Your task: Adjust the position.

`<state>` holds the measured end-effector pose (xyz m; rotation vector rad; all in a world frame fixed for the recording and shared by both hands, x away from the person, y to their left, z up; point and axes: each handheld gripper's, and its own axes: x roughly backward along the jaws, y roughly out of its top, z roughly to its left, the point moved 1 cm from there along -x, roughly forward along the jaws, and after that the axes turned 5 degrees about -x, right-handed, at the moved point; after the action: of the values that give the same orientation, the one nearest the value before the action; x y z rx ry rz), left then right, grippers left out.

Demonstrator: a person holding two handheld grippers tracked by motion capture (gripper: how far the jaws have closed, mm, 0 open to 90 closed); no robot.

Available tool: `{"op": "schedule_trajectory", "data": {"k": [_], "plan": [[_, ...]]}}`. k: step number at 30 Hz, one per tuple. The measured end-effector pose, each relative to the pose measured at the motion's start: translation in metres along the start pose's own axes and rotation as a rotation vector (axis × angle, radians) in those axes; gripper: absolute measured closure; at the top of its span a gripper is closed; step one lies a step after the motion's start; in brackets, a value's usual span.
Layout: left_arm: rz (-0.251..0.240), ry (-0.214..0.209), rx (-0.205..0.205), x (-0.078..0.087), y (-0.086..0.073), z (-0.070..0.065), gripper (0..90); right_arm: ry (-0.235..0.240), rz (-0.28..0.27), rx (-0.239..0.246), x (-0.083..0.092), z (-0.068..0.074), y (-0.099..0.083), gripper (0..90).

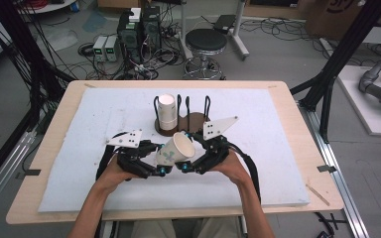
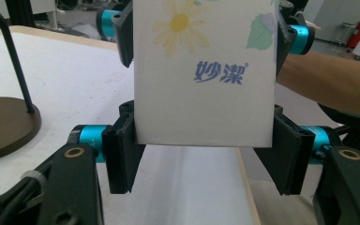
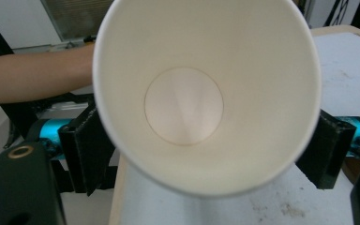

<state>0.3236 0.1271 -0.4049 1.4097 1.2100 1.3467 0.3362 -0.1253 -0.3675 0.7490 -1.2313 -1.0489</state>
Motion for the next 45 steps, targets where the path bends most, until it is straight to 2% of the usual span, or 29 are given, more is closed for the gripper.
{"op": "schedule_trajectory", "data": {"k": [5, 7, 11, 12, 18, 27, 28, 29, 31, 39, 45], "plan": [[0.005, -0.009, 0.0, -0.0022, 0.0, -0.0004, 36.8, 0.017, -0.012, -0.003, -0.0037, -0.0014, 0.0003, 17.6], [0.012, -0.014, -0.003, -0.0026, 0.0, -0.0004, 36.8, 0.03, -0.023, -0.003, -0.004, -0.0008, 0.0006, 21.5], [0.012, -0.014, -0.004, -0.0038, -0.0001, -0.0008, 36.8, 0.041, -0.04, 0.003, -0.0051, -0.0011, 0.0017, 22.3], [0.014, -0.019, -0.005, -0.0041, -0.0001, -0.0008, 36.8, 0.044, -0.04, 0.001, -0.005, -0.001, 0.0016, 25.7], [0.012, -0.023, -0.006, -0.0043, -0.0002, -0.0008, 36.9, 0.042, -0.048, 0.015, -0.0044, -0.0008, 0.002, 28.9], [0.022, -0.017, -0.02, -0.0043, -0.0002, -0.0021, 36.2, 0.042, -0.043, 0.012, -0.0045, 0.001, 0.0019, 30.9], [0.023, -0.006, -0.021, -0.0047, -0.0001, -0.0025, 33.4, 0.039, -0.042, 0.02, -0.0047, 0.0007, 0.002, 30.9], [0.024, 0.015, -0.016, -0.0058, -0.0001, -0.003, 23.5, 0.039, -0.04, 0.011, -0.0045, 0.001, 0.0018, 30.9], [0.057, 0.077, -0.004, -0.0076, -0.0001, -0.0038, 2.2, 0.037, -0.041, 0.01, -0.0039, -0.0001, 0.0017, 30.9], [0.088, 0.12, 0.01, -0.006, -0.001, -0.0026, 1.7, 0.009, -0.032, 0.003, 0.0011, -0.0009, 0.0021, 30.9], [0.116, 0.185, 0.02, -0.0006, -0.0021, -0.0028, 1.7, -0.028, 0.001, 0.008, 0.0031, -0.0024, 0.002, 30.9]]}}
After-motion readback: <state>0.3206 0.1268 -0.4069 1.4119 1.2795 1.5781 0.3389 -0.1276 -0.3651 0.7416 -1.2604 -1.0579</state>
